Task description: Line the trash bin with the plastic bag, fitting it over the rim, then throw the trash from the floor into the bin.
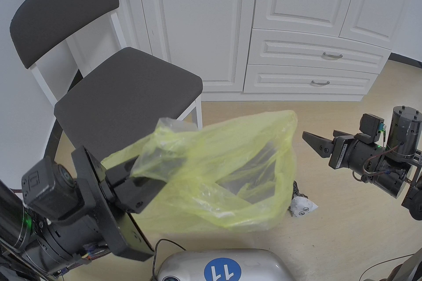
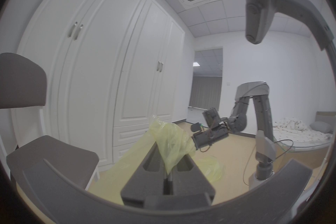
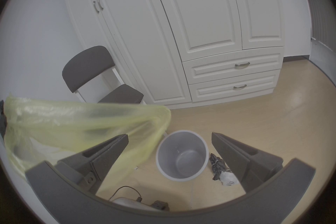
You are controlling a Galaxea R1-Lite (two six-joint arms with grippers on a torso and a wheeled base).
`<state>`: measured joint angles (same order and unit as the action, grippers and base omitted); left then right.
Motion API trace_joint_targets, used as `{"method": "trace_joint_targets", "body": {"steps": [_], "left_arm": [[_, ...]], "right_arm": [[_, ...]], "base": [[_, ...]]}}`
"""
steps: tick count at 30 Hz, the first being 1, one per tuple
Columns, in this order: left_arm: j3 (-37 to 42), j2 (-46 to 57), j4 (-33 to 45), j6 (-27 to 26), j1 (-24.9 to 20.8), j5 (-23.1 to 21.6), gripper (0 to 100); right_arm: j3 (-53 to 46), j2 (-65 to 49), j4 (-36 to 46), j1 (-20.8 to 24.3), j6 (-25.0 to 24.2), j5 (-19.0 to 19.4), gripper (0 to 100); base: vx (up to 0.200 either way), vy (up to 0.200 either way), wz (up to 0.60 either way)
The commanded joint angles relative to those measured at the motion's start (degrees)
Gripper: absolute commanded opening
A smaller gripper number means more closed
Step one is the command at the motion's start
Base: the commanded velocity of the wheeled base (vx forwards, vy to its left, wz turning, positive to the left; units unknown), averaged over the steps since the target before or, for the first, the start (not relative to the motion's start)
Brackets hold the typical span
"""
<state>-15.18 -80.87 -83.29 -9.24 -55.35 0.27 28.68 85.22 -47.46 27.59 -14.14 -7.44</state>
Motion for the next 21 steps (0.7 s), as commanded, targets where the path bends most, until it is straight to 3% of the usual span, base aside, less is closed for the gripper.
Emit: {"method": "trace_joint_targets", "body": {"steps": [1,5,9,13,15,16,21], "left_arm": [[1.9,0.7,-1.7,0.0,-0.3,-3.1,0],[3.1,0.6,-4.3,0.1,-0.3,-4.9,0],[3.2,0.7,-4.3,0.1,-0.2,-5.5,0],[2.9,0.4,-4.3,0.3,0.4,-5.5,0],[2.9,0.4,-4.3,0.3,0.4,-5.5,0],[2.6,0.2,-4.3,1.2,0.6,-5.5,0],[2.3,0.0,-4.3,1.9,2.2,-5.5,0]], "right_arm": [[0.1,-0.5,0.8,-2.0,-0.9,2.1,100],[-0.2,1.1,1.1,-4.2,-0.9,4.1,100],[-0.4,-0.3,6.9,-5.3,-0.8,8.1,100],[-0.4,-5.5,14.9,-5.8,-0.1,14.7,100],[-0.4,-5.5,14.9,-5.8,-0.1,14.7,100],[-0.5,-7.6,17.5,-5.8,0.7,17.1,100],[-1.6,-11.5,22.6,-5.8,4.9,20.9,100]], "base": [[0.0,0.0,0.0],[0.0,0.0,0.0],[0.0,0.0,0.0],[0.0,0.0,0.0],[0.0,0.0,0.0],[0.0,0.0,0.0],[0.0,0.0,0.0]]}}
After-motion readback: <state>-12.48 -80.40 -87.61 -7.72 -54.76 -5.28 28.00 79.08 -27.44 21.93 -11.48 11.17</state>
